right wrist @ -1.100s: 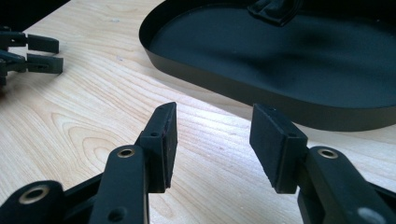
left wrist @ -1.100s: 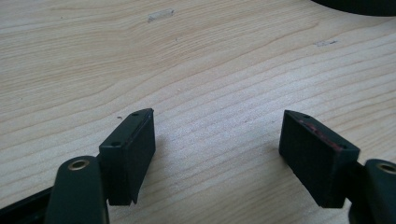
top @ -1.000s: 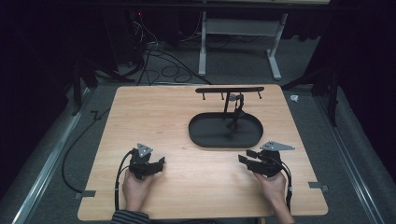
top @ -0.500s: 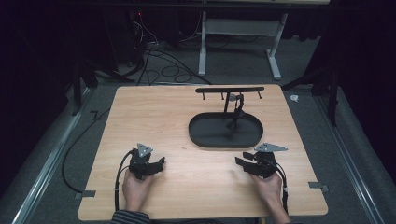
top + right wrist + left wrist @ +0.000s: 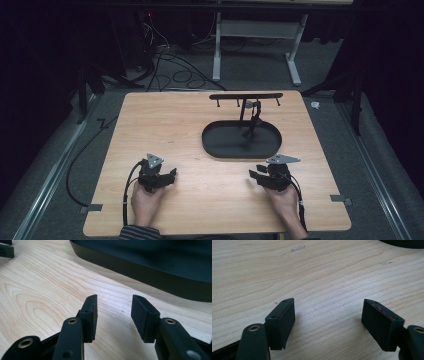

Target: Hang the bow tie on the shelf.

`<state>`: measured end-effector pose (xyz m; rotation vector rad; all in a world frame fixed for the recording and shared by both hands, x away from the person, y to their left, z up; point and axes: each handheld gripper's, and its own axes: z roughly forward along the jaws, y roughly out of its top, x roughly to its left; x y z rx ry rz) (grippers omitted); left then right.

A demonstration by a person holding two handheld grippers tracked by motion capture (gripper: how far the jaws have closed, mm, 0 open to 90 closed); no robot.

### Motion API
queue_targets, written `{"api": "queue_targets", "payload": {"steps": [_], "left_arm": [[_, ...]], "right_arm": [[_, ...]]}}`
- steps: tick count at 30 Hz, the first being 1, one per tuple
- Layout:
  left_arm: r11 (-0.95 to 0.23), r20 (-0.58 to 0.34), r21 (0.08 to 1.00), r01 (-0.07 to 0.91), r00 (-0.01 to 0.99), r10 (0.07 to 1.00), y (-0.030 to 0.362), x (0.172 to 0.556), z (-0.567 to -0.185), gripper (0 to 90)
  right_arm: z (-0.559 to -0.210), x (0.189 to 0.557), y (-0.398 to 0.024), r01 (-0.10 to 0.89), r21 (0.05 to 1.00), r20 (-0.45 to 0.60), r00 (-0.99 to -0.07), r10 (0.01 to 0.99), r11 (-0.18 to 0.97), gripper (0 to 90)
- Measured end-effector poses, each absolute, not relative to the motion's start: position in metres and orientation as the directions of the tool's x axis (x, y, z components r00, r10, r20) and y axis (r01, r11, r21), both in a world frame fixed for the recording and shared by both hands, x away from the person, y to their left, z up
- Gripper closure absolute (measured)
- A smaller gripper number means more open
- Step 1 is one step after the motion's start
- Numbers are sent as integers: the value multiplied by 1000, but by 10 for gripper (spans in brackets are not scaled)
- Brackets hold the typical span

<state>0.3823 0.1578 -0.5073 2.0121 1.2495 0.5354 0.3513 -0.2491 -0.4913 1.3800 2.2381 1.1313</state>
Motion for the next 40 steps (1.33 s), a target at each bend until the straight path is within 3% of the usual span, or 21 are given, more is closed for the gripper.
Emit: {"api": "queue_targets", "payload": {"steps": [20, 28, 40], "left_arm": [[-292, -15, 741, 604, 450, 893, 158, 382, -507, 275], [-292, -16, 741, 605, 450, 893, 158, 382, -507, 276], [-292, -15, 741, 604, 450, 893, 158, 382, -507, 275]], "right_arm": [[-501, 354, -239, 622, 735, 112, -504, 856, 270, 570], [-502, 348, -227, 573, 734, -22, -519, 855, 366, 529], [-503, 347, -227, 579, 733, -16, -511, 860, 357, 513]]}}
